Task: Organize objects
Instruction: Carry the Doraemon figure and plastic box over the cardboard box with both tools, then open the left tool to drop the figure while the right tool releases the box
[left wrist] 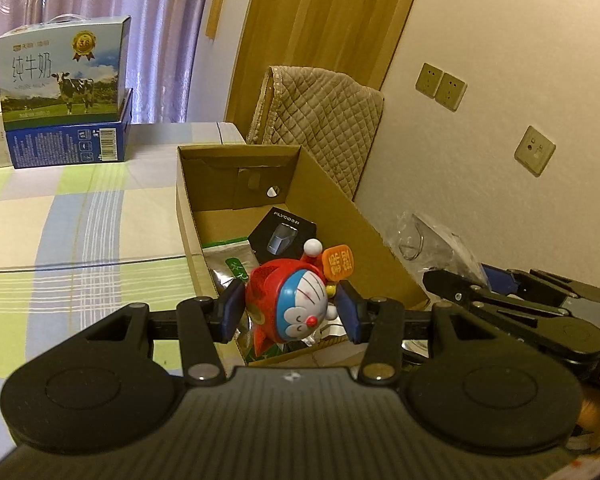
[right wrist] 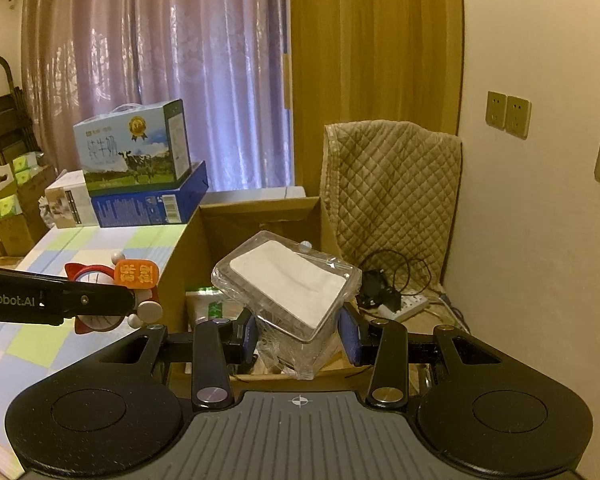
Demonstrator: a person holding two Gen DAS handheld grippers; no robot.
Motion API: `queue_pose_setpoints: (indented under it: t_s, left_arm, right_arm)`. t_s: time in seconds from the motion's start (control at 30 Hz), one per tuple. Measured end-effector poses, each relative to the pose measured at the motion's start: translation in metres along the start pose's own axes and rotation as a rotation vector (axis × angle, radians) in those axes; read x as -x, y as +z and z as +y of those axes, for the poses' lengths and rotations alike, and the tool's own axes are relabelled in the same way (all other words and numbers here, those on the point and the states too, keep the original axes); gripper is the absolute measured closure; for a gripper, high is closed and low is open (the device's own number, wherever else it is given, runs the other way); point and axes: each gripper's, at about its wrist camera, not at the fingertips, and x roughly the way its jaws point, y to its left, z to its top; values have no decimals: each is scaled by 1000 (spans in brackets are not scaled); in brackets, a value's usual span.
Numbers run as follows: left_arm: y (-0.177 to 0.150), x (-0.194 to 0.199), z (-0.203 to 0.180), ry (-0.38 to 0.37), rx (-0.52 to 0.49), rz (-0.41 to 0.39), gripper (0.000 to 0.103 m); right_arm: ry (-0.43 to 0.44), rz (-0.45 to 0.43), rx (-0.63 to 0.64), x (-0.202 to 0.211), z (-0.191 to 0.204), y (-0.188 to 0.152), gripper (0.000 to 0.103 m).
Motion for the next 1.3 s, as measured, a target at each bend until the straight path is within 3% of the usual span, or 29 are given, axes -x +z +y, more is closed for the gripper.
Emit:
queue_pose_setpoints:
  t_s: [0.97,1.03,1.2,1.3]
  left_arm:
    - [25,-68,8,0,-11,45,60]
    - [27,-73,9,17,-6,39,41]
    - [28,-67,18,51,-13,25,39]
    - [26,-62,25,67,-13,29,33]
  right_arm:
    - [23,42,-35,-56,-28,21,64]
    - [26,47,-41,-60,-30,23,64]
    - [38,55,-47,-66,-31,23,64]
    - [60,81,-55,-72,-27,23,64]
